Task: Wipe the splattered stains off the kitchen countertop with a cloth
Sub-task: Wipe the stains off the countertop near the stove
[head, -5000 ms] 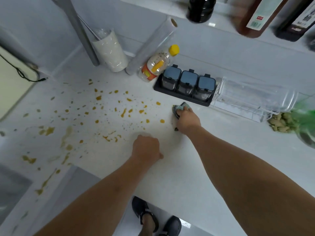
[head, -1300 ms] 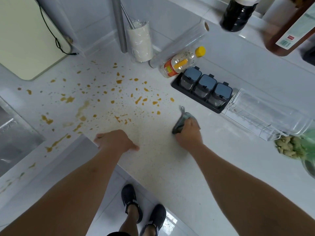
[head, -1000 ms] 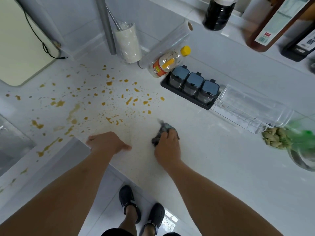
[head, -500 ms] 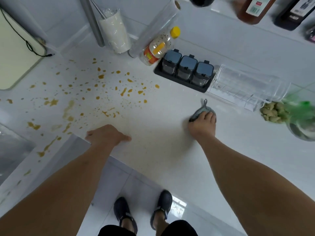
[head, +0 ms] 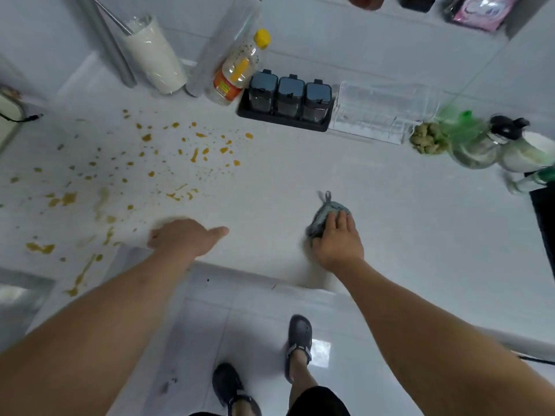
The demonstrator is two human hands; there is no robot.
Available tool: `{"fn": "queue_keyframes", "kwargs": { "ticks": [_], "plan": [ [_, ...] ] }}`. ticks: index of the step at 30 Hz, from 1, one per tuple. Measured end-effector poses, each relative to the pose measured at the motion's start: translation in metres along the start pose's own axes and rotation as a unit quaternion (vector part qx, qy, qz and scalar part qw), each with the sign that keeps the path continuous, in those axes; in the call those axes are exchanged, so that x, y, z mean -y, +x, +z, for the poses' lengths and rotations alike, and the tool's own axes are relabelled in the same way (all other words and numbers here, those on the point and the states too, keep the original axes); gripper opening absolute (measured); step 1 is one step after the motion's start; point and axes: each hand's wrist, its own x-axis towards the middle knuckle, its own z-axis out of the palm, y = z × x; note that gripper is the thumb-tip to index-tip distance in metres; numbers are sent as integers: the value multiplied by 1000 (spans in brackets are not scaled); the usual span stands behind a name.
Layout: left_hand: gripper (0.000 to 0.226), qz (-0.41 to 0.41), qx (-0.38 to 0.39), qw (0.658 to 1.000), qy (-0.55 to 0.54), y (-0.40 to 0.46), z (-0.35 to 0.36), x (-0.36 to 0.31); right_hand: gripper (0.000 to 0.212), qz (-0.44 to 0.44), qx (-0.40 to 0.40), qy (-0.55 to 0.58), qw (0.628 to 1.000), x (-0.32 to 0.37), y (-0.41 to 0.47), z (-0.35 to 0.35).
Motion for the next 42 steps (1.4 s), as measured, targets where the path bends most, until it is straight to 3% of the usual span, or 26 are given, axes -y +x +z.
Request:
{"fn": "queue_keyframes", "kwargs": {
  "ticks": [4, 6, 9, 14, 18, 20, 22, 25, 28, 31, 35, 37, 40, 42],
  "plan": [
    [123, 51, -41, 997, 27, -4, -5, 10, 85, 216, -21, 86, 972, -68, -14, -5],
    [123, 48, -45, 997, 35, -5, 2, 10, 87, 260, -32, 107, 959, -61, -22, 0],
    [127, 21, -47, 998, 21, -7, 10, 9, 85, 193, -54, 88, 976, -10, -32, 12],
    [125, -3, -16, 1000, 5, -9, 7, 3, 85, -36, -29, 40, 998, 98, -58, 31],
    [72, 83, -26, 994, 70, -26, -1, -23, 77, -85, -4, 23, 996, 95, -69, 37],
    [43, 152, -74, 981, 92, -38, -2, -46, 74, -54, -16, 37, 998, 65, -68, 34],
    [34, 208, -95, 971, 74, -49, -1, -71, 74, -1, -18, 60, 998, 25, -69, 30],
    [48, 233, -58, 969, 57, -61, 5, -105, 75, 77, -30, 97, 992, -43, -78, 25],
    [91, 210, -20, 976, 51, -65, 15, -143, 73, 167, -38, 132, 976, -120, -91, 19],
    [122, 209, -32, 975, 64, -71, 23, -177, 66, 246, -49, 162, 954, -191, -105, 13],
    [124, 239, -12, 968, 80, -84, 36, -216, 68, 329, -43, 172, 928, -279, -113, 6],
    [139, 218, 17, 968, 121, -89, 45, -230, 74, 361, -36, 173, 916, -306, -102, 1],
    [153, 199, 32, 971, 131, -88, 50, -238, 97, 387, -36, 126, 913, -306, -67, -7],
    [156, 197, 35, 970, 137, -86, 50, -242, 100, 356, -48, 96, 928, -289, -35, -12]
  ]
}}
